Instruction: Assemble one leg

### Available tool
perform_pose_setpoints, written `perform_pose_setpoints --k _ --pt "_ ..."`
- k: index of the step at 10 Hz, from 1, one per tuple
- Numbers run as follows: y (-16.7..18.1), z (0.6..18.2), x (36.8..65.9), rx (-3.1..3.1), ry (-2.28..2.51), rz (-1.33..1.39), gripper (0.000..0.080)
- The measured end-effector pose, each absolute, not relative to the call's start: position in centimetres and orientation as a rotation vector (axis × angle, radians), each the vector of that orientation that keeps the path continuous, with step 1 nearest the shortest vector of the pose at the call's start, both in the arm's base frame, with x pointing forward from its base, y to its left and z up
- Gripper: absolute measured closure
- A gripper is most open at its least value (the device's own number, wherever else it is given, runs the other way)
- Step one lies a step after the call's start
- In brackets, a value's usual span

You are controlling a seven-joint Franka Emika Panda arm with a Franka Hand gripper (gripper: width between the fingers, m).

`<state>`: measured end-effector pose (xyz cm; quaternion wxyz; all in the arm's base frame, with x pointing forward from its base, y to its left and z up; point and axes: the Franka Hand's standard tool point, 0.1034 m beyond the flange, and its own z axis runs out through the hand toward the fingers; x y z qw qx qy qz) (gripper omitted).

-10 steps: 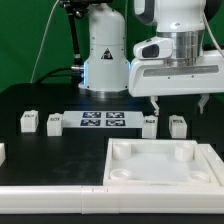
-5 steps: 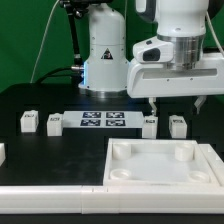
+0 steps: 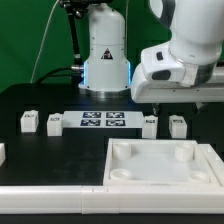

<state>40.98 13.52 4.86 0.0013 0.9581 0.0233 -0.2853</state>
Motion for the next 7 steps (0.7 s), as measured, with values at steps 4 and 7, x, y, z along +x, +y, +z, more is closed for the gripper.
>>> perform_pose_setpoints --k 4,7 --pt "13.9 4.1 40.4 2.836 0.091 -1.289 0.0151" --pt "14.2 3.0 40.2 2.772 0.101 -1.410 0.0151"
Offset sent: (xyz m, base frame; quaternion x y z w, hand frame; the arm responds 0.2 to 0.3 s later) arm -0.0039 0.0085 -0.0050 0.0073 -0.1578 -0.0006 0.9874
